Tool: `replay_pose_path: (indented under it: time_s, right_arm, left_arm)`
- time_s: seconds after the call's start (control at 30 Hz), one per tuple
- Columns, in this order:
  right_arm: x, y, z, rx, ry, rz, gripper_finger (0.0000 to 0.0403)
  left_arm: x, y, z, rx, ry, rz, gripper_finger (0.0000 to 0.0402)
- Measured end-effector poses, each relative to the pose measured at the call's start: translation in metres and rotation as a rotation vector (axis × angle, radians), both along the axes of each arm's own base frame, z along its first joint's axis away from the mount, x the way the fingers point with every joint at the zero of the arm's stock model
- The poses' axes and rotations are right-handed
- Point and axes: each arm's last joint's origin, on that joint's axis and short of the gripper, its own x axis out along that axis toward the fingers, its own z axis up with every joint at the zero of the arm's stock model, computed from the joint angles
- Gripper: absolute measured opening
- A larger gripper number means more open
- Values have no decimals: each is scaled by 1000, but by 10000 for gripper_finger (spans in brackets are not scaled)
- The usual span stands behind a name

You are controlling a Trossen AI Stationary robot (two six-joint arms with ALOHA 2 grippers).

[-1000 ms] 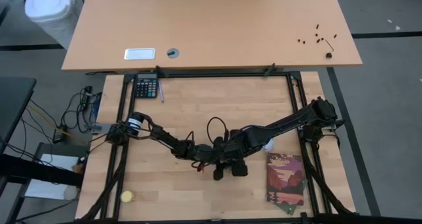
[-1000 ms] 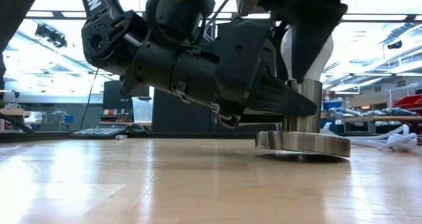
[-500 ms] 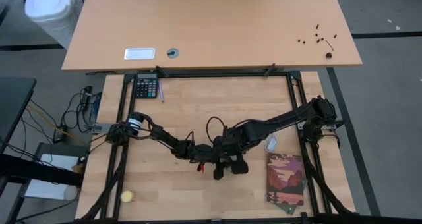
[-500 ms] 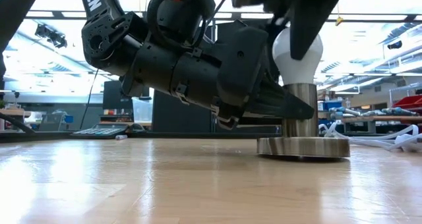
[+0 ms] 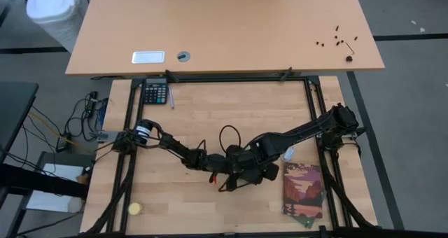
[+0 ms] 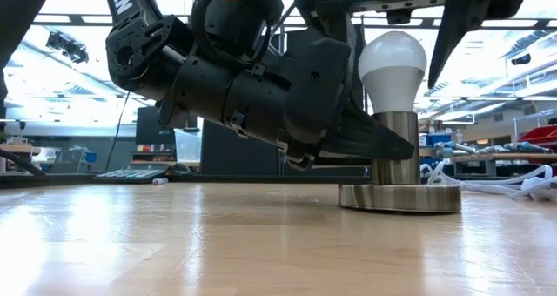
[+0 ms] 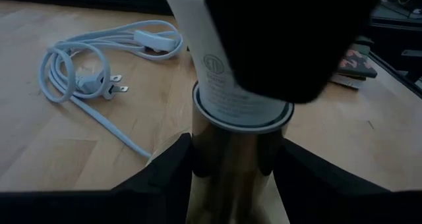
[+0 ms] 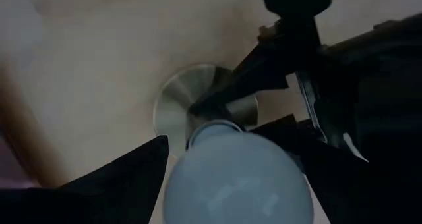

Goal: Screw lightbulb
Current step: Insert the lightbulb into the lamp socket

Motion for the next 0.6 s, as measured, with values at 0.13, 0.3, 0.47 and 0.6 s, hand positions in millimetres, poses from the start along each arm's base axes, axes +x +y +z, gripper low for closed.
replay_pose_path:
  time_s: [0.13, 0.3, 0.47, 0.6]
  right_arm:
    - [0, -2, 0, -25, -3, 59, 344]
    - [1, -2, 0, 2, -2, 17, 329]
    - [-1, -2, -11, 16, 14, -56, 300]
    - [-5, -4, -27, -9, 28, -110, 276]
  left_arm:
    - [0, 0, 0, 1, -2, 0, 188]
    - [0, 0, 0, 4, -1, -2, 188]
    - [0, 0, 0, 6, -4, -2, 188]
    - [0, 0, 0, 4, -8, -2, 188]
